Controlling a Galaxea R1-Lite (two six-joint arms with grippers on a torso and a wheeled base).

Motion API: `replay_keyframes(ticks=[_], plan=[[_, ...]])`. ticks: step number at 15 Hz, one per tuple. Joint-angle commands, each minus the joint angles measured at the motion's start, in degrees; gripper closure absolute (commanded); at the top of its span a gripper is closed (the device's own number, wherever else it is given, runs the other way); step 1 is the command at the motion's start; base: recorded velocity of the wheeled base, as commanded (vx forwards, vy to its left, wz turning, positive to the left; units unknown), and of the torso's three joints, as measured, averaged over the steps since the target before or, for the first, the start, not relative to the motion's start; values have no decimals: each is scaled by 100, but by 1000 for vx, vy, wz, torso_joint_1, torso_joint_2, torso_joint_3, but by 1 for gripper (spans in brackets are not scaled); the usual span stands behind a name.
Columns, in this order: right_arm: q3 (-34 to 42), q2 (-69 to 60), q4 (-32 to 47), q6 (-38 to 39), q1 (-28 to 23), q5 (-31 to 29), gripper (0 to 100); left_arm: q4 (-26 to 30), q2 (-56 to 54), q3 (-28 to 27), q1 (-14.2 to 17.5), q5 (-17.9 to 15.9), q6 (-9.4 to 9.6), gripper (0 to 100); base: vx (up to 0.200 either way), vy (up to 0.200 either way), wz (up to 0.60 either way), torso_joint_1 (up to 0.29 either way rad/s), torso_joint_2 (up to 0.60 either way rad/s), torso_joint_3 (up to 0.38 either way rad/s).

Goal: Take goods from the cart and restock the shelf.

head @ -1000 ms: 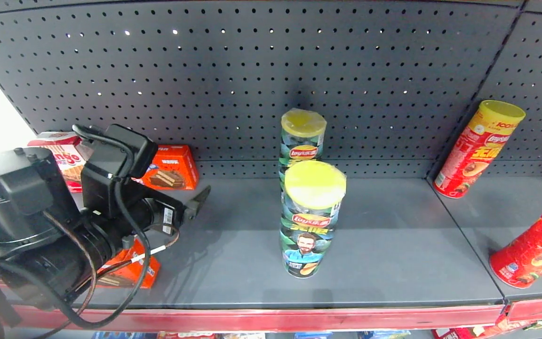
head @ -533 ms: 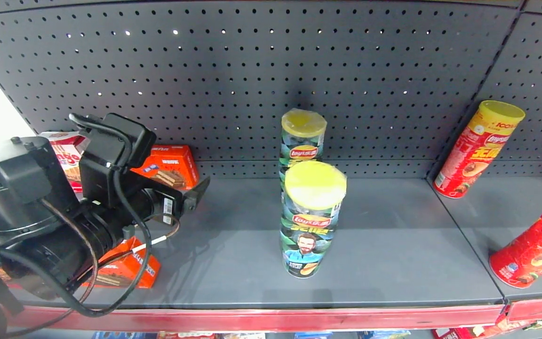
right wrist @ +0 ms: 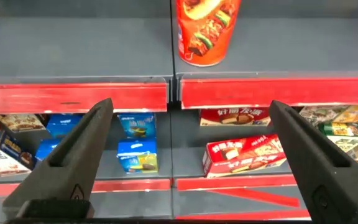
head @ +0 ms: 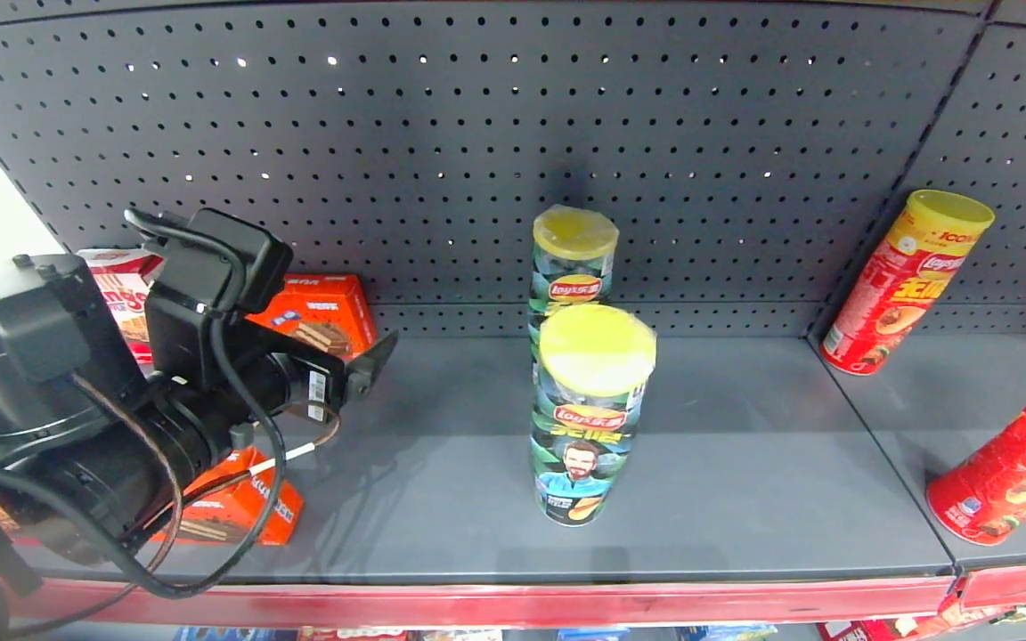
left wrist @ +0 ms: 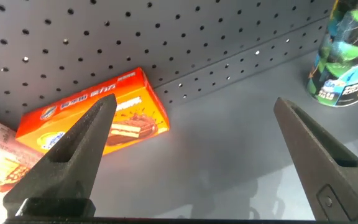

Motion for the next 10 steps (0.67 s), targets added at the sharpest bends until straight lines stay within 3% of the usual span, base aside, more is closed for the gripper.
replay_keyframes(ticks=[1,6,7,10], plan=[[38,-50,2,9,-6,2,0,0,3,4,-14,2,3,0,0,0,0,0,0,0],[38,-59,-7,18,-6,2,0,44,-849,681,-102,-16,-23,0,0,0,0,0,0,0],[38,-59,-7,18,-6,2,0,26,-1280,1015,-93,-183,-23,0,0,0,0,0,0,0],[38,-59,-7,18,-6,2,0,88,-1877,804,-111,-482,-32,0,0,0,0,0,0,0]])
